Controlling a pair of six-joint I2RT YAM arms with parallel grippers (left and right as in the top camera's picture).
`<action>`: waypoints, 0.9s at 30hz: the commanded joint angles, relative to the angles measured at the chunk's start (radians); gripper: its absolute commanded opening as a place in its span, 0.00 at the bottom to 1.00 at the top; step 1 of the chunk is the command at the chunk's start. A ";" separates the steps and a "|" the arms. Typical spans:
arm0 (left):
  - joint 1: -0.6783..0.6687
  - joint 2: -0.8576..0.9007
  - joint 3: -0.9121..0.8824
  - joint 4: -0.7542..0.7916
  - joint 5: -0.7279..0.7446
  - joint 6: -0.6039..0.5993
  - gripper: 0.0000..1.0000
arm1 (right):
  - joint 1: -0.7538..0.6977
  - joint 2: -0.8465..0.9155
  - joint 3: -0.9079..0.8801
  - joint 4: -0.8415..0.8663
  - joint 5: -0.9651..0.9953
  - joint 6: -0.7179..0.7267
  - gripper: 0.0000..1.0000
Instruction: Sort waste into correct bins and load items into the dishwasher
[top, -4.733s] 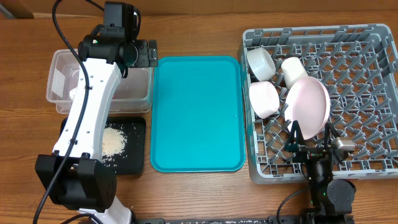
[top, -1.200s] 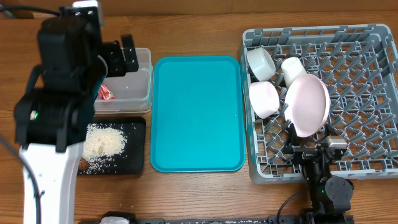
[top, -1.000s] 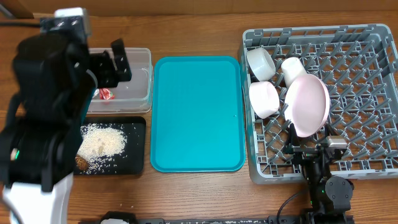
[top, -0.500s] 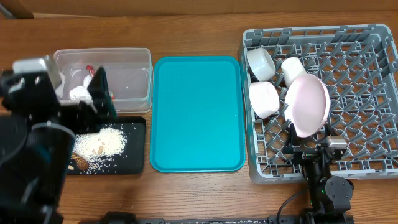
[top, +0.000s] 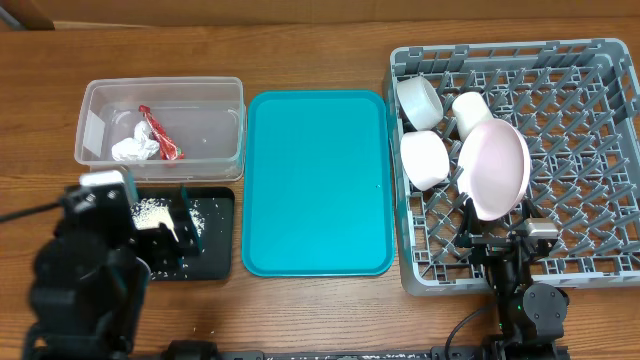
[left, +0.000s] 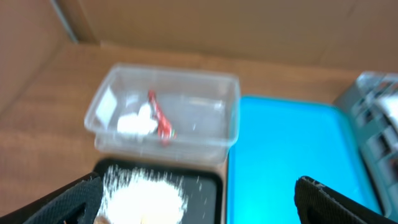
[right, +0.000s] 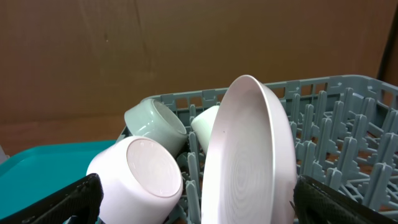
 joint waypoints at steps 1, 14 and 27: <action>0.020 -0.064 -0.127 0.018 -0.014 0.020 1.00 | -0.003 -0.012 -0.010 0.003 0.006 0.005 1.00; 0.038 -0.372 -0.770 0.657 0.108 0.010 1.00 | -0.003 -0.012 -0.010 0.003 0.006 0.005 1.00; 0.099 -0.600 -1.093 0.974 0.191 -0.019 1.00 | -0.003 -0.012 -0.010 0.003 0.006 0.005 1.00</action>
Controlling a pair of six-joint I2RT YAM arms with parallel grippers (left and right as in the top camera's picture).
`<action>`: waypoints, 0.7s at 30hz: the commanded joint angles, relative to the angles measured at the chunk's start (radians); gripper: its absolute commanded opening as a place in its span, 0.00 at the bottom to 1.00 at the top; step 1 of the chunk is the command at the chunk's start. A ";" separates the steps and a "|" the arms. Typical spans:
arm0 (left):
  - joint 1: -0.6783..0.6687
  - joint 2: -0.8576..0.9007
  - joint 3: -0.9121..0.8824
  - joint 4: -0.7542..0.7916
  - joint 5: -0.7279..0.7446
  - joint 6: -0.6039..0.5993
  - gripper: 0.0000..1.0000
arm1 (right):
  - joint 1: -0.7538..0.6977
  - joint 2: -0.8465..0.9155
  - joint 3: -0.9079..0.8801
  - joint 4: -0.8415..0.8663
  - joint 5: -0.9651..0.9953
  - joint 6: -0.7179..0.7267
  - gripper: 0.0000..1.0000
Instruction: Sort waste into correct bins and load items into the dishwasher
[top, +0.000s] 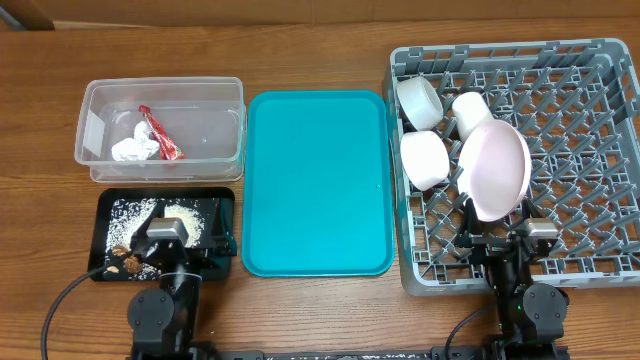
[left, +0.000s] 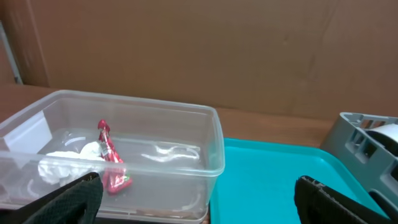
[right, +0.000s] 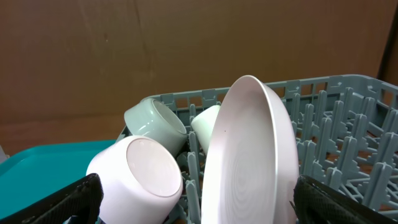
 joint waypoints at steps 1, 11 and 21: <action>0.030 -0.052 -0.049 0.008 0.029 -0.014 1.00 | -0.003 -0.012 -0.010 0.004 0.006 0.005 1.00; 0.033 -0.119 -0.120 0.008 0.013 -0.010 1.00 | -0.003 -0.012 -0.010 0.004 0.006 0.005 1.00; 0.032 -0.119 -0.153 0.007 0.010 0.045 1.00 | -0.003 -0.012 -0.010 0.004 0.006 0.005 1.00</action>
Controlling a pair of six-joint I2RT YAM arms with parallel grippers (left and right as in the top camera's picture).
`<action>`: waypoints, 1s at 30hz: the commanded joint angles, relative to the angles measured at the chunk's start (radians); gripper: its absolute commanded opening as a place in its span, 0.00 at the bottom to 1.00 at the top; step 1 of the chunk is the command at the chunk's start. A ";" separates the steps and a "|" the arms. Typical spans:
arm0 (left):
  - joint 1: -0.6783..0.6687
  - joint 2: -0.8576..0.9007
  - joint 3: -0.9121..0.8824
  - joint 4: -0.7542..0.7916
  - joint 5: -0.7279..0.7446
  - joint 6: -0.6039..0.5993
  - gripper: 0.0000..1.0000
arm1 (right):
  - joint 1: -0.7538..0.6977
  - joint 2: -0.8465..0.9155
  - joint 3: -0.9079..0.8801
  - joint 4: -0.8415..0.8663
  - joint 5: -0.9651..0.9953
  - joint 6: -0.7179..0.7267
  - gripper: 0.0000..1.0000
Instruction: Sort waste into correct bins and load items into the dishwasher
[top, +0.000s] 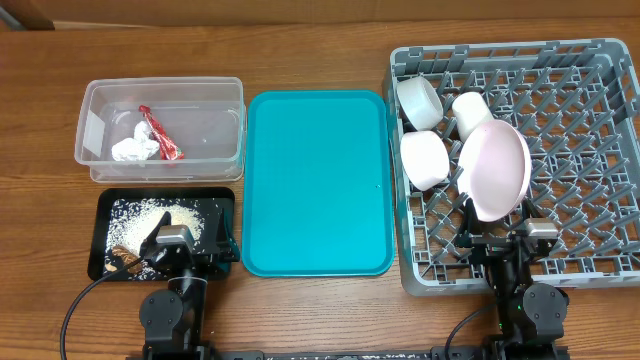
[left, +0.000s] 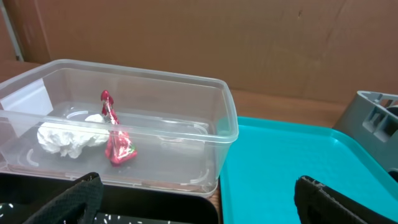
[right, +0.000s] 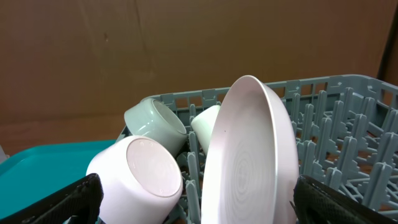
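The clear bin (top: 160, 128) at the back left holds a red wrapper (left: 115, 138) and a crumpled white tissue (left: 65, 138). In front of it a black tray (top: 110, 215) carries scattered rice and a few brown scraps (top: 125, 262). My left gripper (top: 190, 250) rests low at that tray's near edge, open and empty; its fingertips (left: 78, 198) stand wide apart. The grey dish rack (top: 580, 150) holds a pale pink plate (right: 249, 162) on edge, a white bowl (right: 140, 174) and two cups (top: 420, 100). My right gripper (top: 497, 243) sits at the rack's near edge, open and empty.
A teal serving tray (top: 318, 180) lies bare between the black tray and the rack. Brown cardboard walls stand behind the table in both wrist views. The rack's right half has unfilled prongs (top: 590, 200).
My left gripper has settled a little lower and slightly to the right at the black tray's near edge, so the clear bin looks nearer and higher. The right arm has not moved.
My left arm was raised over the black tray, open, looking down on the rice. Then it was down low at the tray's near edge, facing the clear bin. It now rests there. The right gripper stayed open at the rack throughout.
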 joint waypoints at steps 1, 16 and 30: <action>0.008 -0.014 -0.009 0.005 0.000 0.060 1.00 | -0.003 -0.012 -0.010 0.005 0.006 0.005 1.00; -0.004 -0.014 -0.009 0.005 0.000 0.156 1.00 | -0.003 -0.012 -0.010 0.005 0.006 0.005 1.00; -0.004 -0.013 -0.009 0.005 0.000 0.156 1.00 | -0.003 -0.012 -0.010 0.005 0.006 0.005 1.00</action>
